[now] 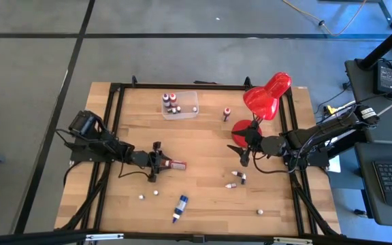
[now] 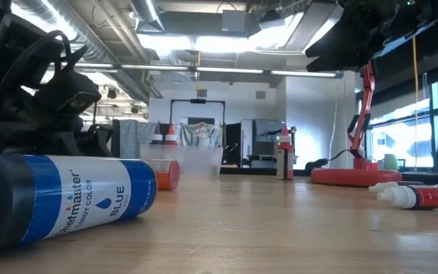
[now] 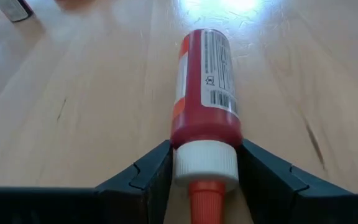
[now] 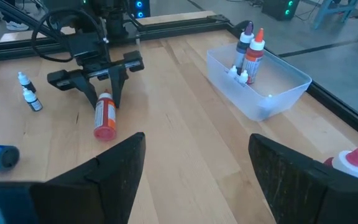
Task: Pick & Place food coloring
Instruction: Put the large orange food coloring bottle into the transparent bin
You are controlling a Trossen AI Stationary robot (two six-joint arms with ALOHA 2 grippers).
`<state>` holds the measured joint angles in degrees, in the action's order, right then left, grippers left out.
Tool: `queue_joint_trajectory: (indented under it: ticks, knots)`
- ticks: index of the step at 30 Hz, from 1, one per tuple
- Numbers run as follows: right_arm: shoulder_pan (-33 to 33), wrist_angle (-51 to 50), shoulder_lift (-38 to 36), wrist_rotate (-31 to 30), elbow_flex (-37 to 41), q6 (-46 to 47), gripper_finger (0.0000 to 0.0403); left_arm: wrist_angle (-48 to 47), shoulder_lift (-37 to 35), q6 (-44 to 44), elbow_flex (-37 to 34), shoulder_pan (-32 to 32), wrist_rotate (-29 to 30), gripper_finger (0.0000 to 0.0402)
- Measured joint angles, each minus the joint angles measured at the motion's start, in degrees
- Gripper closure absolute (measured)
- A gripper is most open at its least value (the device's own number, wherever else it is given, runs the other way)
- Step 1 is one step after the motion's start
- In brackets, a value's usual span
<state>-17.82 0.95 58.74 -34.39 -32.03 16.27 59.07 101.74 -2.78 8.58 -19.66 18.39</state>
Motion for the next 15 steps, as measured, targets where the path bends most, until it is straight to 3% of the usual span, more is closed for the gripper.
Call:
queue_joint_trajectory:
  ticks: [8,15]
  knots:
    - [0.0,0.0,0.0,0.0,0.0,0.0,0.0114,2.9,0.2,1.2,-0.1,-0.2,1.0,0.0288]
    - [0.0,0.0,0.0,0.0,0.0,-0.3,0.0114,3.0,0.2,1.2,-0.1,-0.2,1.6,0.0276]
